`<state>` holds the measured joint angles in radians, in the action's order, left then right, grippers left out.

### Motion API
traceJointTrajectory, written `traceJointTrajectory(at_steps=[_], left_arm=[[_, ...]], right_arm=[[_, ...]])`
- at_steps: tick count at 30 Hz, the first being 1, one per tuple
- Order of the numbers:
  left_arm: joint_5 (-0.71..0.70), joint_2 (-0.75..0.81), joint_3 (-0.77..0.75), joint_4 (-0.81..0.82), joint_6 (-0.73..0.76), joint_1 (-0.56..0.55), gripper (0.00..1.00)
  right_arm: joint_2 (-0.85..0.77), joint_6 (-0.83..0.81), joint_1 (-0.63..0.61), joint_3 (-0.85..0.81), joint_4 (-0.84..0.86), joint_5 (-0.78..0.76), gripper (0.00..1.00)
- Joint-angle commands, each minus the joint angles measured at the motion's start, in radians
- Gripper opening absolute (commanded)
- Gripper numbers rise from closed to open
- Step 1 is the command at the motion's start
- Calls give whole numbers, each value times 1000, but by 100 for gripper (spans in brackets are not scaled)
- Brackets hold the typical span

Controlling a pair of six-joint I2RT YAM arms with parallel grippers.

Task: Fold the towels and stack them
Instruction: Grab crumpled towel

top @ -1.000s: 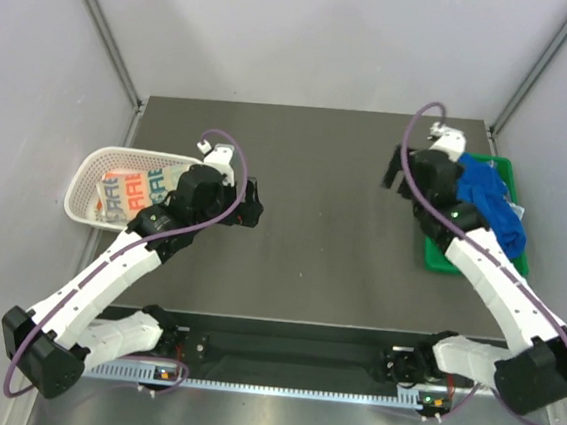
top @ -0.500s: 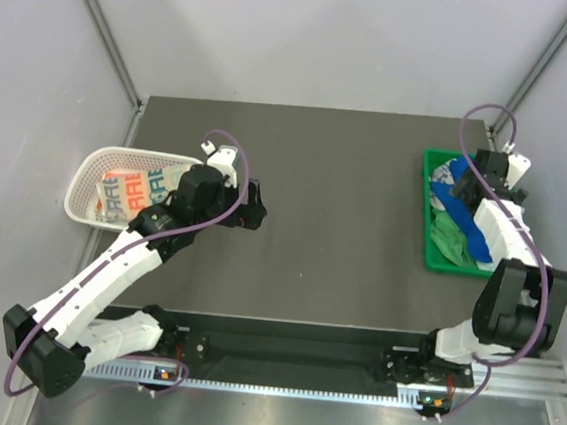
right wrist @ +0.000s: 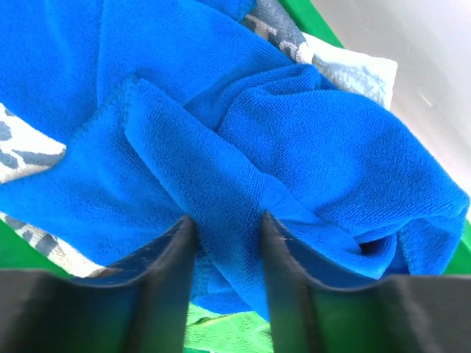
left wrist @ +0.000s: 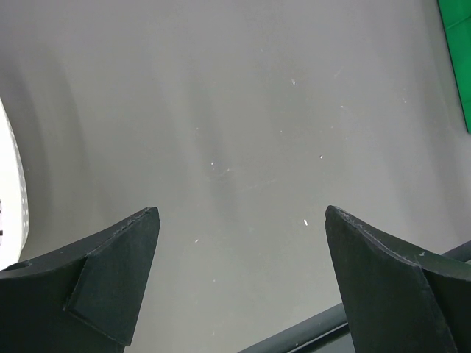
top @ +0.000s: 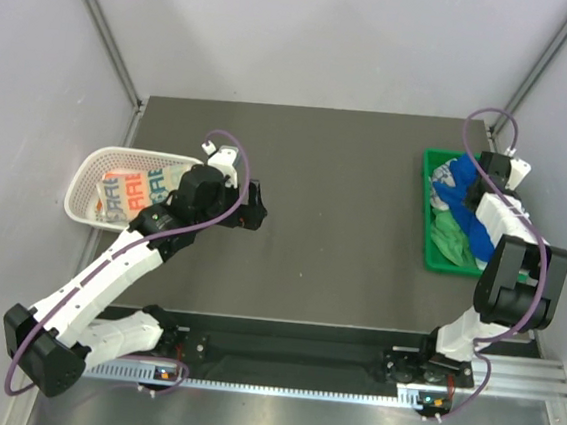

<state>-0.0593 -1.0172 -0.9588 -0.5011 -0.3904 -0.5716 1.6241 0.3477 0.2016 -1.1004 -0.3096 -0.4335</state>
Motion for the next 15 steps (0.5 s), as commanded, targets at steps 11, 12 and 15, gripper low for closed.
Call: traceJointTrajectory(at_steps=[11, 12, 15], left_arm=[[1, -6, -11, 10, 7, -1, 99], [0, -9, -12, 7, 7, -1, 99], [-14, -9, -14, 7, 7, -1, 99]], right_arm=[[-168, -4, 6, -26, -8, 99, 0], [-208, -10, 1, -24, -9, 125, 0], [-260, -30, -42, -50, -39, 206, 0]])
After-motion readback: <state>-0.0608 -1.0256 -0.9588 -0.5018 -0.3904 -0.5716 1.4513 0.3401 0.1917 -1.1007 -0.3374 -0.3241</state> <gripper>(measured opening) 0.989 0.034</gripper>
